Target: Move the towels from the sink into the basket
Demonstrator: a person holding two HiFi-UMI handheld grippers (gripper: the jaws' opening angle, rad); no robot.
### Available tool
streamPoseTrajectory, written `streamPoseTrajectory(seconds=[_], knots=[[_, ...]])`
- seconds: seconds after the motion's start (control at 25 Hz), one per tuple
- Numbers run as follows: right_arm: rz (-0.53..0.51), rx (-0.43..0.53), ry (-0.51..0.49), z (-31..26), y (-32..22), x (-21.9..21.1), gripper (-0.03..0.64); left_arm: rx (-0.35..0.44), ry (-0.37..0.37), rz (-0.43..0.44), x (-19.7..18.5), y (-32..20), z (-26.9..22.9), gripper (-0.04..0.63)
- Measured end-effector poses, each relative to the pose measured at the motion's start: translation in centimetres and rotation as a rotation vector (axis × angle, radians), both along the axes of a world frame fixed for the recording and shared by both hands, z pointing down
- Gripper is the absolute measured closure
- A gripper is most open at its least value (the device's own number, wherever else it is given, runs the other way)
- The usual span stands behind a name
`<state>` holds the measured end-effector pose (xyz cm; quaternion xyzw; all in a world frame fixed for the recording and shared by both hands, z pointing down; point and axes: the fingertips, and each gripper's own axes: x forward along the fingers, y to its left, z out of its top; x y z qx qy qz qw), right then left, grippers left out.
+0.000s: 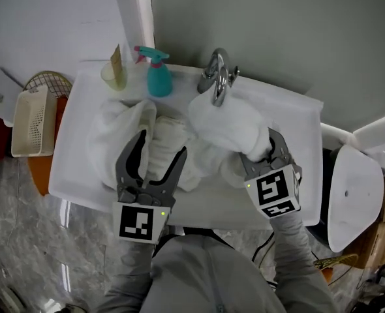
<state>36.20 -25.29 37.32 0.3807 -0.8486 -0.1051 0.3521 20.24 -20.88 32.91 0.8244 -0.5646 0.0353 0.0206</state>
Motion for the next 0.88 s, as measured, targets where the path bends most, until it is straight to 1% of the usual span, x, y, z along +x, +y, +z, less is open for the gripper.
streamPoseTrajectory(seconds=[0.24, 0.36, 0.56, 0.68, 0.88], knots=[[-0.170, -0.034, -0.020, 0.9, 1.6, -5.6, 0.479, 0.026, -0.018, -0.160, -4.5, 2.9, -1.0, 0.229], [-0.239, -0.057, -0.033, 1.3, 3.0, -8.6, 0.477, 0.032, -0.026, -0.217, -6.6, 4.7, -1.2, 0.228], [-0.367, -0.076, -0.009, 2.0, 5.5, -15.1, 0.477, 0.047, -0.026, -0.320, -11.9, 7.8, -1.6, 0.228], [-0.415, -0.053, -0.012, 1.1, 6.6, -19.4, 0.477, 0.056, -0.032, -0.364, -15.6, 9.8, -2.1, 0.227], [-0.438, 0.019, -0.037, -2.0, 8.0, -27.3, 0.477, 0.077, -0.035, -0.425, -23.2, 13.9, -3.0, 0.227]])
